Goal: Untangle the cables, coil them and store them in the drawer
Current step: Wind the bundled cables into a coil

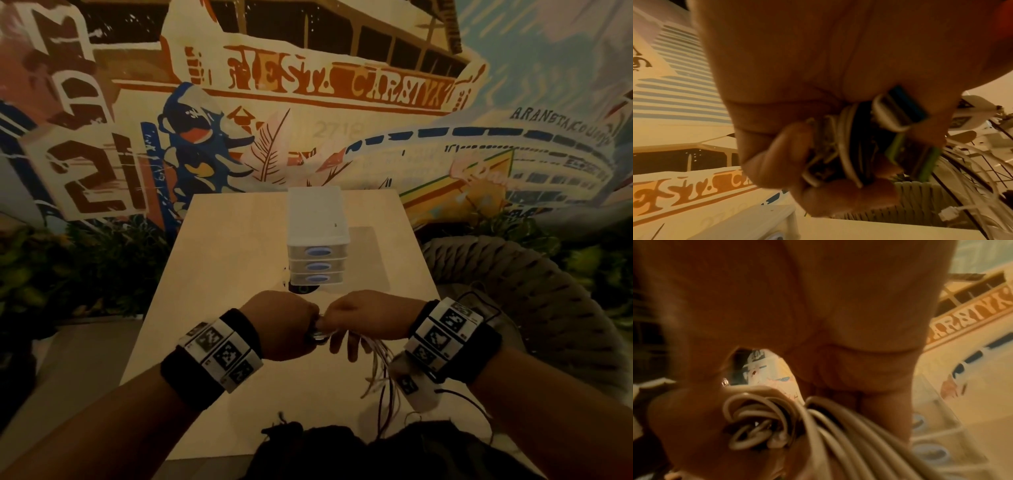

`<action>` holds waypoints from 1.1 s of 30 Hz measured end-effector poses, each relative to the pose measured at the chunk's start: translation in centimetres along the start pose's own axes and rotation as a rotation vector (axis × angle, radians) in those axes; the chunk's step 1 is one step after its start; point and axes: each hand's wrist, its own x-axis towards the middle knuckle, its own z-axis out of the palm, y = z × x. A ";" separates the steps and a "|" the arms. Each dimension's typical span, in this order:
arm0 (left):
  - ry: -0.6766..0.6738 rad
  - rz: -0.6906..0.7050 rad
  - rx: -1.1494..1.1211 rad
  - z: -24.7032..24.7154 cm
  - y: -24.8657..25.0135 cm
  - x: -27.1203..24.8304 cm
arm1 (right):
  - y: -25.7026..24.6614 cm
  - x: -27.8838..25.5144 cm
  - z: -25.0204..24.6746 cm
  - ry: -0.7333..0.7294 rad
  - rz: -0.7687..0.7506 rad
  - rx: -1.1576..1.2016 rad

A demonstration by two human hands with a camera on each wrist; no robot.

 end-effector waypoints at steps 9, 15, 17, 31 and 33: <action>-0.012 -0.025 0.147 -0.1 2.4 0.8 | -1.1 1.9 1.3 -0.006 0.203 -0.297; 0.020 -0.044 0.174 0.6 2.8 0.0 | -1.5 2.6 3.4 -0.001 0.383 -0.546; -0.006 -0.048 0.155 0.5 2.8 -0.4 | -1.1 1.9 3.2 0.000 0.275 -0.455; 0.369 -0.007 -0.332 -0.5 0.2 -2.2 | 0.0 -0.8 0.1 0.025 0.034 -0.232; 0.380 0.032 -0.699 -0.3 -1.0 -2.8 | 0.1 -1.1 -0.1 0.063 -0.013 -0.120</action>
